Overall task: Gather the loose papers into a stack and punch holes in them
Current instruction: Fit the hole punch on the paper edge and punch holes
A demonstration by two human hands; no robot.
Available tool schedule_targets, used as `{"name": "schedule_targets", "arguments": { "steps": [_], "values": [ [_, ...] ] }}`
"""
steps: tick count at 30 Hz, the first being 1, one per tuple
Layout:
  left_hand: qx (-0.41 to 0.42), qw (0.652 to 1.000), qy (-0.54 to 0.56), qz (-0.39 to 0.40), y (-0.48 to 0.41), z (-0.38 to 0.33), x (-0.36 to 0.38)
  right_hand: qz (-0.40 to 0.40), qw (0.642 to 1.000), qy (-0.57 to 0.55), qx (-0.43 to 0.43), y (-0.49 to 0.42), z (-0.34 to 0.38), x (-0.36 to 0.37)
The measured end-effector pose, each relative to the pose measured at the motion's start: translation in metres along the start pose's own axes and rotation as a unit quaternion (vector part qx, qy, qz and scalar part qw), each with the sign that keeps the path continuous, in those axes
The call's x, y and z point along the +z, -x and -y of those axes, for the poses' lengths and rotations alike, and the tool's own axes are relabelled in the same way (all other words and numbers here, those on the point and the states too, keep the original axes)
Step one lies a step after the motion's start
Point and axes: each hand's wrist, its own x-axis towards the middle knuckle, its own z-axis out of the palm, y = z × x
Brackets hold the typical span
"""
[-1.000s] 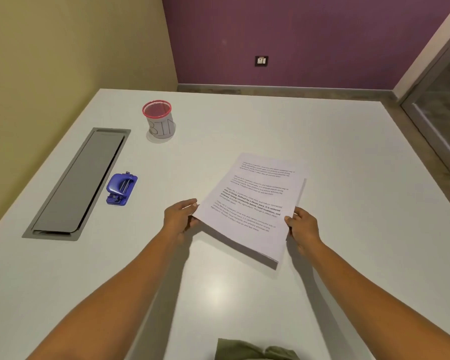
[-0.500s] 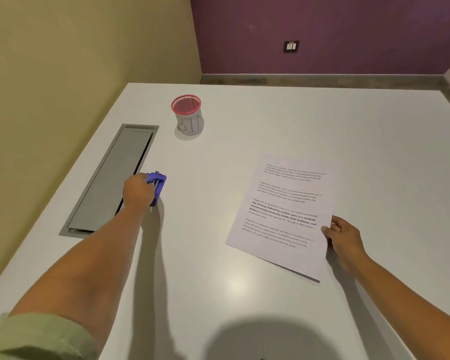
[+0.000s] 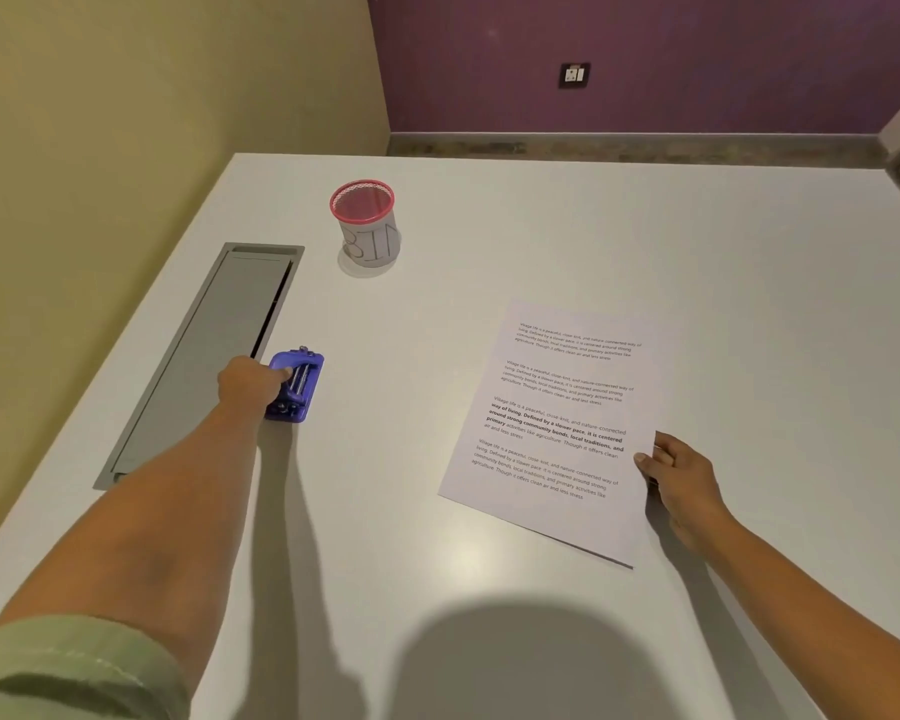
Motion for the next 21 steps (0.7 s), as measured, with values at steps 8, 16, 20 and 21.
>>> {"name": "schedule_targets", "arguments": {
  "steps": [8, 16, 20, 21],
  "values": [
    [-0.032, 0.991, 0.12, 0.049, 0.001, 0.001, -0.004, 0.003, 1.0, -0.011, -0.012, 0.004, 0.002, -0.003],
    [-0.031, 0.968, 0.21, 0.135, 0.04, -0.011, 0.01, 0.006, 0.999, -0.031, -0.017, 0.016, 0.009, -0.016],
    [-0.017, 0.95, 0.265, 0.165, 0.067, -0.019, 0.025, 0.007, 0.999, -0.03, -0.018, 0.024, 0.015, -0.028],
    [-0.019, 0.945, 0.276, 0.176, 0.073, -0.02, 0.03, 0.008, 0.999, -0.029, -0.019, 0.026, 0.016, -0.031]
  ]
}}
